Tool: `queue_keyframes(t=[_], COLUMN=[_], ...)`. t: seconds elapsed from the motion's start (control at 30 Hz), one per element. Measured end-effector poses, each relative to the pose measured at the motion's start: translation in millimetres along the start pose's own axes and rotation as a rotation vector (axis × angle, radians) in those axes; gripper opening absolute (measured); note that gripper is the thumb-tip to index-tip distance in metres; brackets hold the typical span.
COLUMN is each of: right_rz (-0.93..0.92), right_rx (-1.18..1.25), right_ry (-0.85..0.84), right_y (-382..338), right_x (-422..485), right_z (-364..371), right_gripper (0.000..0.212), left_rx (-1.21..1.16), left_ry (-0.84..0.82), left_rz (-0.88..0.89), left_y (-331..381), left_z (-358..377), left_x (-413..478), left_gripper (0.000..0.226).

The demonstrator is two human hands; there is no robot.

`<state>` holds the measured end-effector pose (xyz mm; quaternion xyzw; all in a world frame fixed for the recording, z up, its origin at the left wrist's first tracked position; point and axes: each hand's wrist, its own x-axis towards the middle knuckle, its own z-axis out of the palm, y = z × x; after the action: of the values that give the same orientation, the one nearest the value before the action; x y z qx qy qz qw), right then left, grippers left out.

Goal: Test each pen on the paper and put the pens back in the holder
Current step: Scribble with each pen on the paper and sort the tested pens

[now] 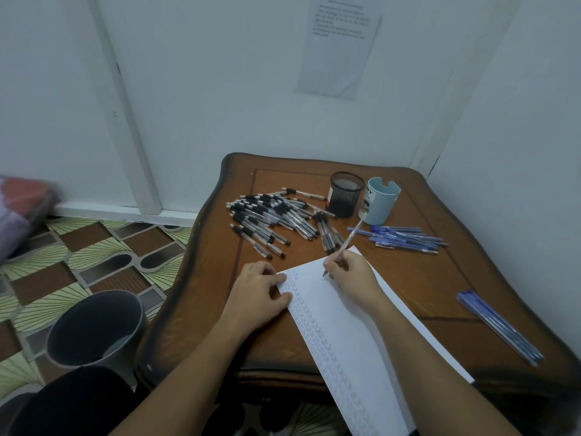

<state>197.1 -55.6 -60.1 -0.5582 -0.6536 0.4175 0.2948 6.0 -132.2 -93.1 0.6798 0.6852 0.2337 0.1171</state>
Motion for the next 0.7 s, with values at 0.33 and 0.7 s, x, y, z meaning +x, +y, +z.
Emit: queue_keyframes(t=[0.33,0.7], right_rz=[-0.032,-0.031], right_rx=[-0.146,-0.138], right_ry=[-0.059,-0.086], right_y=[5.5,-0.1], right_x=[-4.1,1.1], right_z=[-6.4,9.3], right_gripper=[0.007,0.005], left_rx=[0.191,0.087], left_ry=[0.003,0.099], left_rz=[-0.129,-0.064], left_y=[-16.4,-28.9], left_z=[-20.2,-22.7], left_x=[20.0,7.3], left_gripper=[0.038,0.038])
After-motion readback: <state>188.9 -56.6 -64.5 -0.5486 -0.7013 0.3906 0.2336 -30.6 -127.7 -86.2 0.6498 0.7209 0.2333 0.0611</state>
